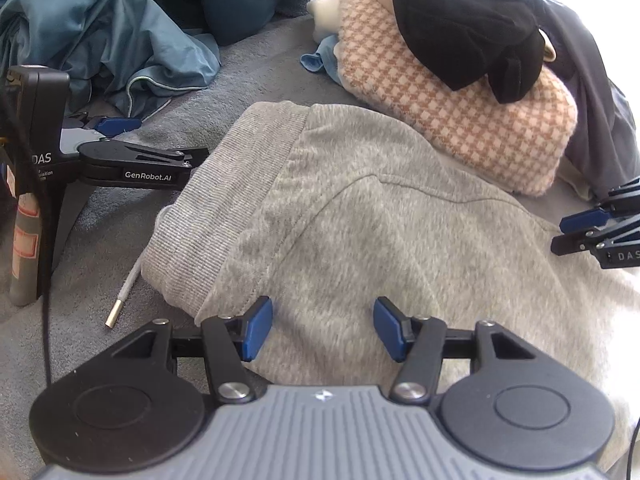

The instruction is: Fold clothes

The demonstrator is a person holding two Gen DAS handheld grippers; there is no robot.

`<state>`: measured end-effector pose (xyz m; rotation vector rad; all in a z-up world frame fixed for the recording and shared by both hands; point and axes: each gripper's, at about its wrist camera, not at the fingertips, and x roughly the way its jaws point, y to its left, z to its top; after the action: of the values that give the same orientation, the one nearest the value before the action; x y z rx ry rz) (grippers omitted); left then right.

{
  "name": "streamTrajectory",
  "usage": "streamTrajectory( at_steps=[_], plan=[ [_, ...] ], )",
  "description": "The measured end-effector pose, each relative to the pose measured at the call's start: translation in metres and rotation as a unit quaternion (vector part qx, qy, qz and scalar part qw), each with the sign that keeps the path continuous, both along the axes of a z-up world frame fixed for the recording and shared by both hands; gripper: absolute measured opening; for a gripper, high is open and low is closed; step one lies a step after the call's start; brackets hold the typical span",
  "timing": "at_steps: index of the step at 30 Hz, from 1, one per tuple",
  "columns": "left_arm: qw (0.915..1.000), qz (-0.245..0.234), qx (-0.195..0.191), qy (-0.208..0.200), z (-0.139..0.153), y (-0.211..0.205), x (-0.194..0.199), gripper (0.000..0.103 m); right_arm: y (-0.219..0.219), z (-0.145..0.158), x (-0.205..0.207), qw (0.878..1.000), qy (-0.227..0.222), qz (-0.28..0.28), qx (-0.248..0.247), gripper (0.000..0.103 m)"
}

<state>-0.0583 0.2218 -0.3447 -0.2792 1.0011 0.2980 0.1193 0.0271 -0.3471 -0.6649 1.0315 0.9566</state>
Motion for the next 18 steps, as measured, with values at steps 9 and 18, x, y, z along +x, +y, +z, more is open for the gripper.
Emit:
streamTrajectory(
  at_steps=[9, 18],
  plan=[
    [0.9999, -0.003, 0.007, 0.01, -0.003, -0.002, 0.003, 0.058, -0.001, -0.018, -0.008, 0.999, -0.012, 0.042, -0.01, 0.006],
    [0.9995, -0.018, 0.014, 0.02, 0.003, -0.005, 0.007, 0.058, -0.023, 0.005, -0.016, 0.996, -0.068, 0.025, -0.047, 0.002]
  ],
)
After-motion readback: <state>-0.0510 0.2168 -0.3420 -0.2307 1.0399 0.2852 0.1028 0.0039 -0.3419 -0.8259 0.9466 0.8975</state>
